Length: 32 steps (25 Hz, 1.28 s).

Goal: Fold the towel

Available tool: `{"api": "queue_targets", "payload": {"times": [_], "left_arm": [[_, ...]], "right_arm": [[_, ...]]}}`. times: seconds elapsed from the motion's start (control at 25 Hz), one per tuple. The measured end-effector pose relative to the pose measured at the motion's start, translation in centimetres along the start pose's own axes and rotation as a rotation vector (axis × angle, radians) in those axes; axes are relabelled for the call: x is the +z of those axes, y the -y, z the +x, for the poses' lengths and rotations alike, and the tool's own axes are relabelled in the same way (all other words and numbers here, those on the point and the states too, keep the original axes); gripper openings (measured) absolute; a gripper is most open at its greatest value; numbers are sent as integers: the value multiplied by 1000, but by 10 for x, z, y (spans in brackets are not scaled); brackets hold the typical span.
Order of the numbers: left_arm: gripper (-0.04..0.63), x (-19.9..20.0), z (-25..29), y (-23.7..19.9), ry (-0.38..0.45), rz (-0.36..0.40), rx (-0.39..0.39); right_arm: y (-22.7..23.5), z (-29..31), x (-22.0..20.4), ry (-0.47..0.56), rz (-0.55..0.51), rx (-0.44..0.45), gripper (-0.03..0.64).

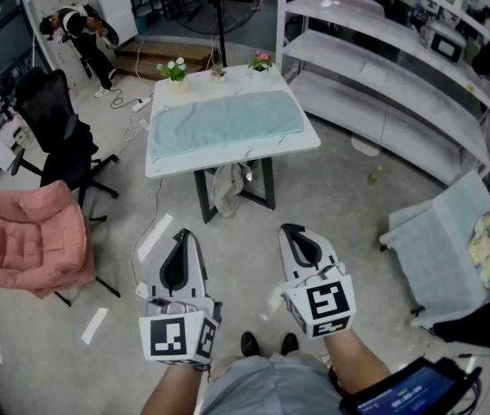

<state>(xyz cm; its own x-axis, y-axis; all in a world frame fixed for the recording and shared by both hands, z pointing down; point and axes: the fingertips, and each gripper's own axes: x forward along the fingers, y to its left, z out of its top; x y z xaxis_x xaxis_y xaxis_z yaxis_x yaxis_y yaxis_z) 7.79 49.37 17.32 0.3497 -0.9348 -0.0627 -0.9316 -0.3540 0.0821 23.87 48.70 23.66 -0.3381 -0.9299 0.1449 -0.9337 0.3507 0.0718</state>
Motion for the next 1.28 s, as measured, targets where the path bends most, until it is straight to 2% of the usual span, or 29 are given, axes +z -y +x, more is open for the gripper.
{"api": "queue_targets", "payload": {"times": [0.32,0.52,0.84,1.08,1.28], "left_arm": [[8,0,2,-13,0,0,-8],[8,-2,4,-25,5,-1,-20],[8,-24,14,-41,-26,7,-35],[7,-31,46,-51,-50,1,-24],[8,-47,86,-60,-95,0,0]], "right_arm": [[-9,10,1,6,-3,-12,15],[-12,18,-1,6,43,-28,34],[-15,36,-3,7,25,-33,41],[5,68,-6,-1,28,-43,43],[26,109,-15,-22,30,-18,46]]}}
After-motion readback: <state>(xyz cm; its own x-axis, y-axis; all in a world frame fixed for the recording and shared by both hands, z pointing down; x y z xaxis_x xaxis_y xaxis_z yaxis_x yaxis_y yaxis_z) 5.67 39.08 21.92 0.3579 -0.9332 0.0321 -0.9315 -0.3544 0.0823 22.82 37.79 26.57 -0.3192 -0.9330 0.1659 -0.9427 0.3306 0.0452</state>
